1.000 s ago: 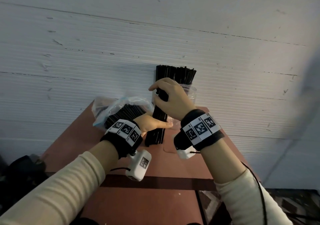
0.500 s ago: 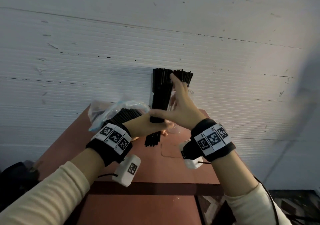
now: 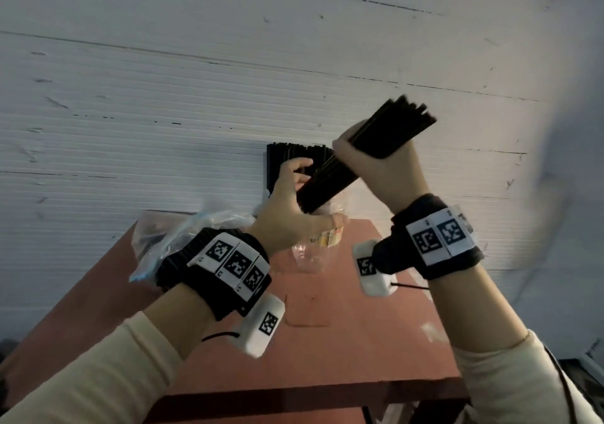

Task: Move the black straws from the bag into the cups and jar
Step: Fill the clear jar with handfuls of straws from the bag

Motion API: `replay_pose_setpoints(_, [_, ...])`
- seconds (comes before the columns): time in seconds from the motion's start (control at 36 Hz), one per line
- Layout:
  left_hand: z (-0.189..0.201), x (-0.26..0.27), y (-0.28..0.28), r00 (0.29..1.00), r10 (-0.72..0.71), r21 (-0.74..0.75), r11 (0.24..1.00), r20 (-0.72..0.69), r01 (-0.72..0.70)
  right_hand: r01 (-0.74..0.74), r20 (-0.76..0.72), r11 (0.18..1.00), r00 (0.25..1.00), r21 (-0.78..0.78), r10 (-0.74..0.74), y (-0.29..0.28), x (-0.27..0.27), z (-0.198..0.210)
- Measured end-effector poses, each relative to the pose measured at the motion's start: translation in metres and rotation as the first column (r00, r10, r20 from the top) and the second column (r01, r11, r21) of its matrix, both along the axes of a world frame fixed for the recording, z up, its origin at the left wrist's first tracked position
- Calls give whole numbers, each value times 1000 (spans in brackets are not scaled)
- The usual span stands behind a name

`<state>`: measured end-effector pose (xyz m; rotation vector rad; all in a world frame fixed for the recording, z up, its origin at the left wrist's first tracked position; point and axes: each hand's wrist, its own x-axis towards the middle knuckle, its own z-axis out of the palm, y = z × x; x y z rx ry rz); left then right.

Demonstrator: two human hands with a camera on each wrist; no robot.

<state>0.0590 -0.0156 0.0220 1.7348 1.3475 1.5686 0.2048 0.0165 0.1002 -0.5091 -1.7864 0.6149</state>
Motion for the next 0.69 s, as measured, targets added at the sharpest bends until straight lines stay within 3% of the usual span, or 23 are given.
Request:
replay_pose_setpoints(0.11, [-7,-2,27,998,61,-81,995,-14,-62,160,-74,986,984,-35,-163,34,2,17])
replay_pose_setpoints(0.25, [-18,-4,52,999,20,-250,968,25,-13,296,92,953,953,-72,-289,78,-11,10])
replay_pose_setpoints(0.33, [-23,-4,60,1000,-1,-271,963,31,10,300,335,947,909,-111,-248,95,-20,-2])
replay_pose_setpoints(0.44, [-32,-7,68,1000,11,-231,973,29,-4,267,652,947,753,-178,-90,105,-31,-22])
replay_pose_setpoints(0.53, [-36,-8,72,998,-2,-174,985,66,13,276,733,946,678,-170,-66,107,-35,-28])
replay_pose_setpoints(0.69, [-37,-10,76,999,1,-174,985,55,9,346,748,924,654,-165,-111,98,-31,-21])
